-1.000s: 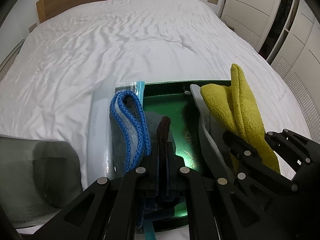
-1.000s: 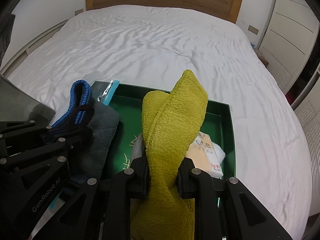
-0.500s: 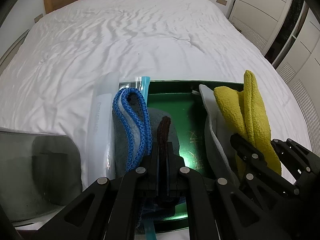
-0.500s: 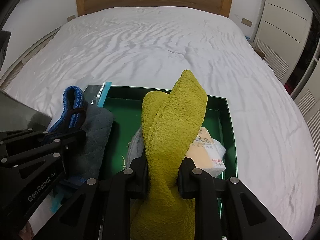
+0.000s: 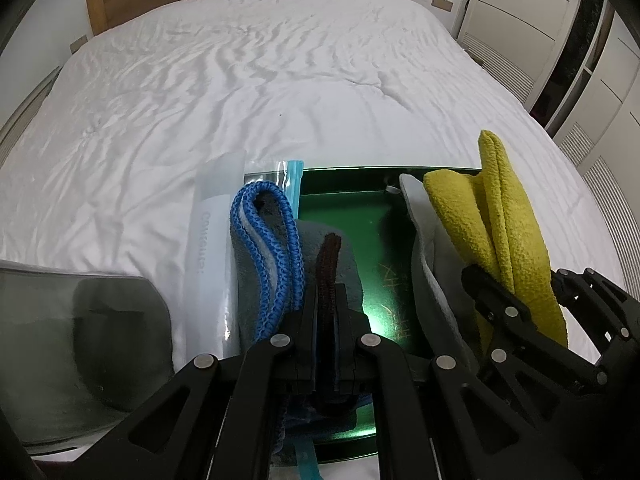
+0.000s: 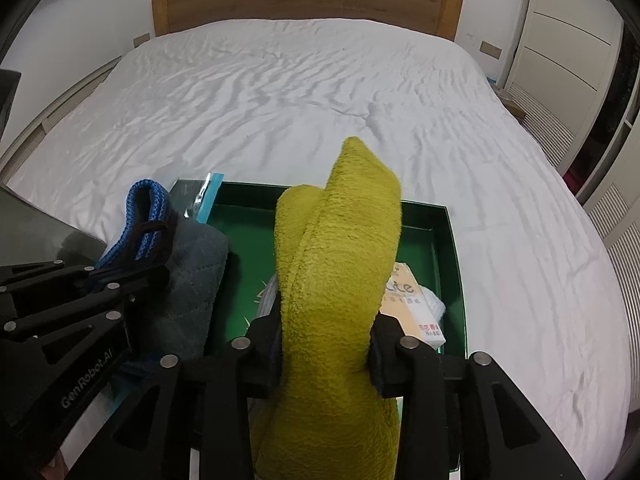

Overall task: Organize soft objects
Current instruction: 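Lower the yellow towel and hair tie into the tray and open both tools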

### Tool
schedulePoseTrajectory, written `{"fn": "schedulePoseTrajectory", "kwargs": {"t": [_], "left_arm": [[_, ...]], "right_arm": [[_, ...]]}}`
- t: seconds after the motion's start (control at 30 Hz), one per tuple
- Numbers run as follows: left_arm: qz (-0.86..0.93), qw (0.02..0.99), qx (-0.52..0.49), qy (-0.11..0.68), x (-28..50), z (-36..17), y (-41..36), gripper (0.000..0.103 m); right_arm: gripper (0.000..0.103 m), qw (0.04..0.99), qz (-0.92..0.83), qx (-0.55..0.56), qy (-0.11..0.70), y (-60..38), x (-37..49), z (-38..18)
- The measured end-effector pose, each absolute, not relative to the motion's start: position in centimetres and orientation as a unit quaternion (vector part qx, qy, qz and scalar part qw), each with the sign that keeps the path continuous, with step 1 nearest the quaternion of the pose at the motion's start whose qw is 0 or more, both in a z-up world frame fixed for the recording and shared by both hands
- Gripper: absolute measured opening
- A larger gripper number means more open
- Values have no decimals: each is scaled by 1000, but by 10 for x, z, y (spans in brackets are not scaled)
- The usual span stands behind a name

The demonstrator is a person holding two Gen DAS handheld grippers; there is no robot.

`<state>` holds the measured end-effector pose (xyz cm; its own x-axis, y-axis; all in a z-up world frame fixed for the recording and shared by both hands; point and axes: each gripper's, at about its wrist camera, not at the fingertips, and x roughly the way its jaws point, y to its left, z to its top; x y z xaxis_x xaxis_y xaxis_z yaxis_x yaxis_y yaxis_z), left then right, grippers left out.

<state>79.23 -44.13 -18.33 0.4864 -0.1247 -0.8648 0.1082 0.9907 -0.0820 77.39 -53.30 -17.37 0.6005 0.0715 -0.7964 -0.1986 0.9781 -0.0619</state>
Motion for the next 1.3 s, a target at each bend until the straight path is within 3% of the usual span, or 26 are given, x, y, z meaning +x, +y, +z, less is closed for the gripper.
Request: {"fn": "schedulePoseTrajectory", "kwargs": {"t": [0.13,0.33,0.4,0.6,0.8,1.0,1.3], "left_arm": [[-71,866,-6,495,790,-178,-444,29],[-69,870,-10,488,790,-173,-440,41],[-69,870,-15,488,791,-172,-439,42],[-54,875,-24,480,795,-168,-430,59],[-56,879,-29,473,796,-165,-424,60],[-53,883,-40,464,798,-158,-418,72],[-60,882,-57,464,799,-149,-414,77]], "right_arm": [[40,893,76,-68,438,-534,772,-171],[45,898,67,-67,430,-538,772,-165],[50,900,62,-69,426,-539,771,-163],[63,906,44,-61,415,-543,772,-157],[67,910,39,-57,409,-542,773,-155],[73,917,29,-50,395,-543,771,-148],[78,923,8,-55,381,-542,763,-134]]}}
